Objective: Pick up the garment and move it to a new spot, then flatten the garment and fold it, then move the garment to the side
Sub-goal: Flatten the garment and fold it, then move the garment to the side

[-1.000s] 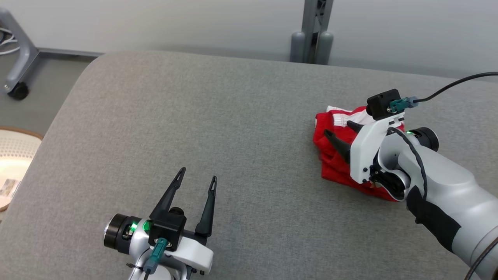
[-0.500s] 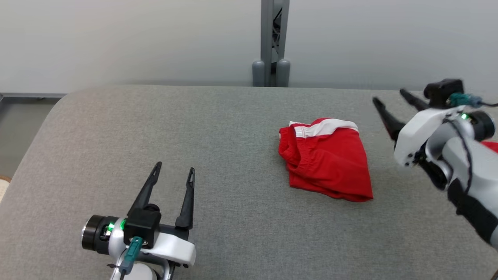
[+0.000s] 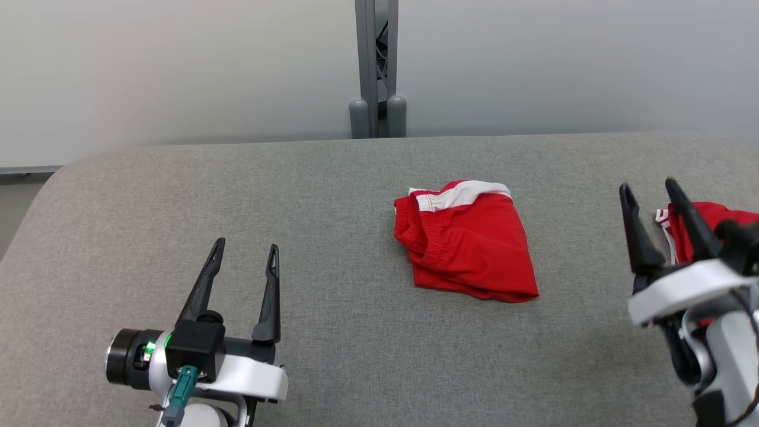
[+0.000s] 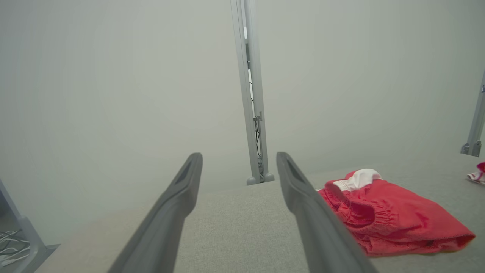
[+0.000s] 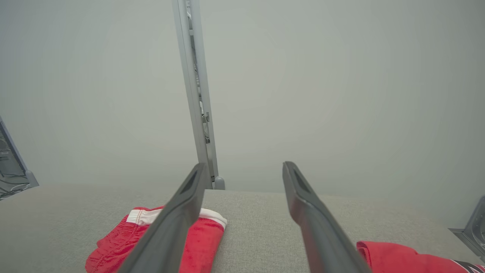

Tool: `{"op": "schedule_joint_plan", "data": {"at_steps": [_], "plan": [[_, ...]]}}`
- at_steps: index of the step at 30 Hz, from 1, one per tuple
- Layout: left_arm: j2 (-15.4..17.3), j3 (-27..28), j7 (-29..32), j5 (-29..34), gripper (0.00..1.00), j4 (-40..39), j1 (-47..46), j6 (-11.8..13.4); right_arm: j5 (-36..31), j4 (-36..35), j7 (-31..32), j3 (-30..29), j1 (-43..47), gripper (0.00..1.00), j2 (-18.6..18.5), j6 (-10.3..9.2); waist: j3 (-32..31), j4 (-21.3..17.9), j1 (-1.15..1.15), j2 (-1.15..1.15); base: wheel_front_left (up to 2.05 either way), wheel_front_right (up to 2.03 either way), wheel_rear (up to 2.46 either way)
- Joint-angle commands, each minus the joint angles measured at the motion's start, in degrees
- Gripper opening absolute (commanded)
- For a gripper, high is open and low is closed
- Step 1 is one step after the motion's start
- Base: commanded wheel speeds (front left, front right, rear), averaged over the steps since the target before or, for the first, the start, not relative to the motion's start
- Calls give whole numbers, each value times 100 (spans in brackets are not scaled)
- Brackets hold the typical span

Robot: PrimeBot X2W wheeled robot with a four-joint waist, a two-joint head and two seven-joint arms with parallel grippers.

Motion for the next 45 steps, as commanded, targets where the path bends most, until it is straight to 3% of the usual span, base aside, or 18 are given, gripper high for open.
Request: {"op": "schedule_joint_plan", "data": {"at_steps": [1, 8, 17, 23, 27, 31, 38, 45], "plan": [[16, -8, 0, 24, 100, -15, 44, 31, -186, -168, 3, -113, 171, 100, 72, -2, -1, -6, 0, 0, 0, 0, 0], [13, -143, 0, 97, 100, 35, 125, 127, -938, -657, 3, -647, 942, 100, 603, -3, 18, -3, 0, 0, 0, 0, 0], [9, -244, 0, -3, 100, 67, 119, 147, -1092, -630, 2, -765, 970, 100, 686, -3, 40, 86, 0, 0, 0, 0, 0], [8, -316, 0, -28, 100, 131, 80, 60, -842, -539, 2, -673, 862, 100, 616, -3, 144, 215, 0, 0, 0, 0, 0], [8, -372, 0, 14, 100, 130, -25, 18, -230, -73, 15, -330, 618, 100, 439, -3, 353, 304, 0, 0, 0, 0, 0], [8, -433, 0, 42, 100, 162, -133, -9, 686, 563, 542, 338, 140, 100, 139, -2, 595, 406, 0, 0, 0, 0, 0], [9, -615, 0, 98, 100, 185, -334, -27, 2005, 926, 1064, 1083, -441, 100, -425, -2, 898, 633, 0, 0, 0, 0, 0], [8, -801, 0, 30, 100, 101, -452, 57, 3340, 1191, 1409, 1583, -863, 100, -686, -2, 1135, 860, 0, 0, 0, 0, 0]]}}
